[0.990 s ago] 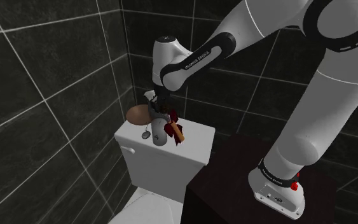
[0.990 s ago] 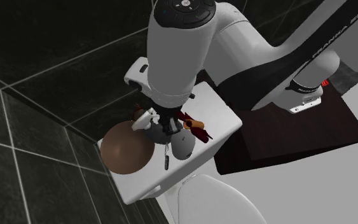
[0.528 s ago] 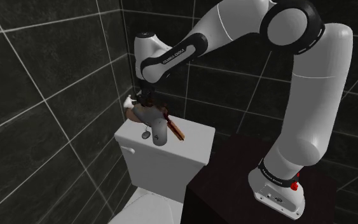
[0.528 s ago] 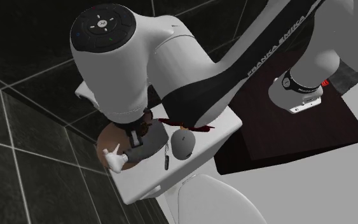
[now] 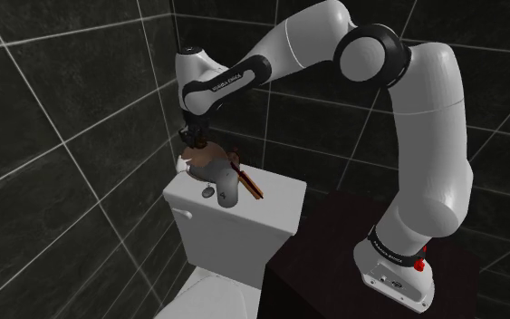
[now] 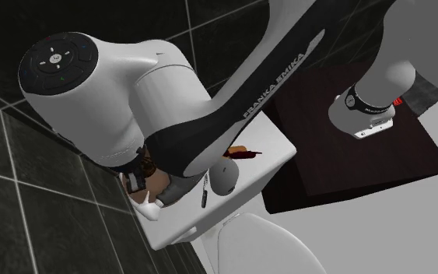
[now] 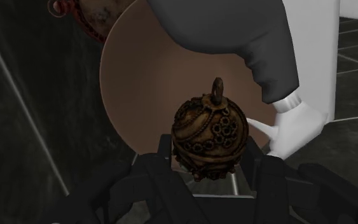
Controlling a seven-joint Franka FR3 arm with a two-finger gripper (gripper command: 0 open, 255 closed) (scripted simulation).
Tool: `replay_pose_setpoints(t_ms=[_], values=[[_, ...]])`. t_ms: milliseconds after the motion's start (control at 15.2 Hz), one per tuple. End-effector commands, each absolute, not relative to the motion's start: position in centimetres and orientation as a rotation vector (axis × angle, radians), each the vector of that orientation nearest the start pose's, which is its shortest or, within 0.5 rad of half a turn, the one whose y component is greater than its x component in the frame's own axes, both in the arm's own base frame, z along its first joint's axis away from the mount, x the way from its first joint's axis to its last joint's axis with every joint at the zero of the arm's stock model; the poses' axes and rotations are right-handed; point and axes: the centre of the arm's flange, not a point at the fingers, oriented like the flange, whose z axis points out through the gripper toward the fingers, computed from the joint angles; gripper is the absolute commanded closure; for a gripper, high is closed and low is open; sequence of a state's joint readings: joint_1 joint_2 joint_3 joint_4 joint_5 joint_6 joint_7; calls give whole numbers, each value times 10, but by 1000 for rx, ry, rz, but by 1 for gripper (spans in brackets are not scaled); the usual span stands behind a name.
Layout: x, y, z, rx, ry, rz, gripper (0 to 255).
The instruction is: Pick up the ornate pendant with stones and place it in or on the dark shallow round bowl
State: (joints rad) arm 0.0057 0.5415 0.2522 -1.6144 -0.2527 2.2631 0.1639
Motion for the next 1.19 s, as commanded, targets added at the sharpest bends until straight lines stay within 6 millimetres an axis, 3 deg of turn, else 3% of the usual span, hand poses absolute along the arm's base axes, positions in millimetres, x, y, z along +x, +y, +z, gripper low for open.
replay_pose_setpoints(t_ms=[0,660,1122], values=[[682,148,321,-3167,-318,-227,255],[682,148,267,-3167,-318,-227,255],[682,148,267,-3167,-318,-227,255]])
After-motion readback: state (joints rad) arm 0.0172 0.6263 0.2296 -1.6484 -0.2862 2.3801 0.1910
